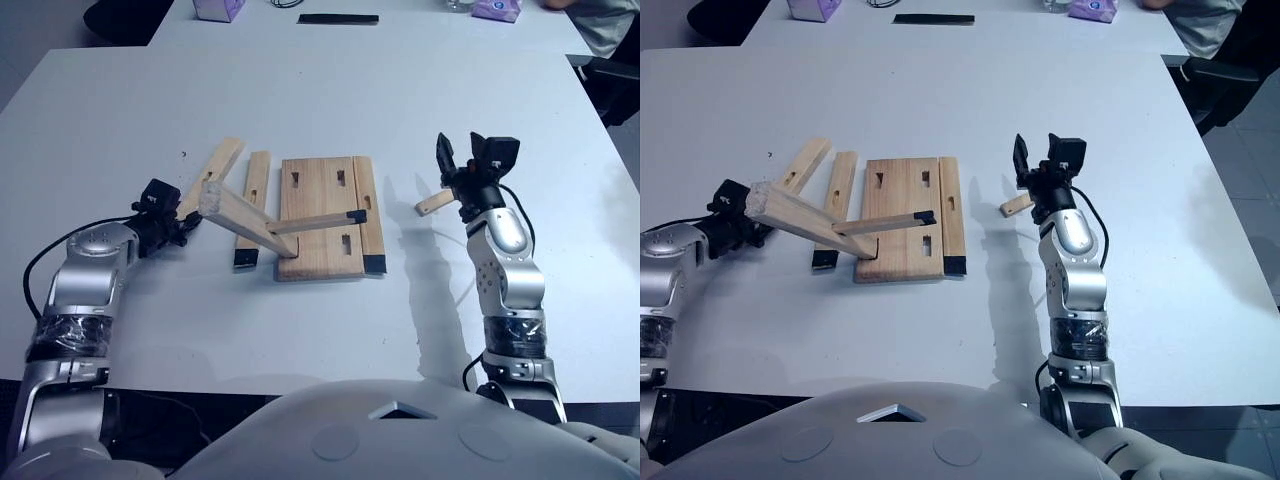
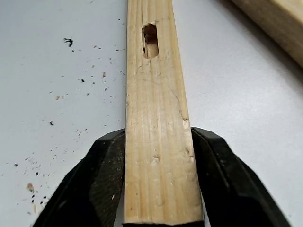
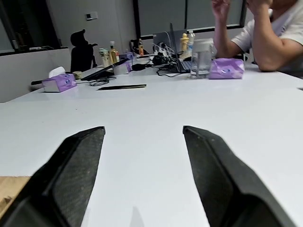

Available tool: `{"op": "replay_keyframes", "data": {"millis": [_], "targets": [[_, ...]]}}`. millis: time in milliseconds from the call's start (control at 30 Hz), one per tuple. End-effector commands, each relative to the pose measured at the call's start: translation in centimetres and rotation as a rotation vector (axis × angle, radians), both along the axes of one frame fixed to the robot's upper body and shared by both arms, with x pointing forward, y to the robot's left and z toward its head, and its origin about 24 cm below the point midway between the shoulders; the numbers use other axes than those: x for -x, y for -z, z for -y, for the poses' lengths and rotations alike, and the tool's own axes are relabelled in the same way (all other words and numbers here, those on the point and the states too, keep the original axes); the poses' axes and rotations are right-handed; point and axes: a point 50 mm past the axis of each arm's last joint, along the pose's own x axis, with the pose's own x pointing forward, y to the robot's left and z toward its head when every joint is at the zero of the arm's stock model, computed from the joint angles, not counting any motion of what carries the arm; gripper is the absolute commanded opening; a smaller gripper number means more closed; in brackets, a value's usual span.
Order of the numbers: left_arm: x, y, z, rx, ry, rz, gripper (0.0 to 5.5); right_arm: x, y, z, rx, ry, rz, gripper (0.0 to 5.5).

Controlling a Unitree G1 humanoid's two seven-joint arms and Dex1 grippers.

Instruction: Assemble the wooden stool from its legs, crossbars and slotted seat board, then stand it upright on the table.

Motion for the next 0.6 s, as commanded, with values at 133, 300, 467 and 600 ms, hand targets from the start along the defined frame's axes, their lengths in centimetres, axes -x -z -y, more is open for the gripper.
{"op": "replay_keyframes", "data": {"millis": [133, 300, 467, 600], "targets": [[-5.0, -7.9, 0.5, 0.330, -0.170, 0.335, 2.06, -3.4, -1.8, 2.0, -0.049, 0.060, 0.022, 3.03], [-7.7, -19.0, 4.1, 0.665, 0.078, 0.711, 2.02, -6.2, -7.5, 0.1, 0.009, -0.209, 0.159, 3.03], [-7.0, -23.0, 7.8, 0.850, 0.486, 0.725, 2.02, -5.9, -16.3, -2.6, -0.182, -0.738, 0.306, 3.03], [-5.7, -24.0, 10.3, 0.899, 0.741, 0.699, 2.02, -4.2, -19.6, -2.9, -0.261, -1.066, 0.333, 3.03]]}}
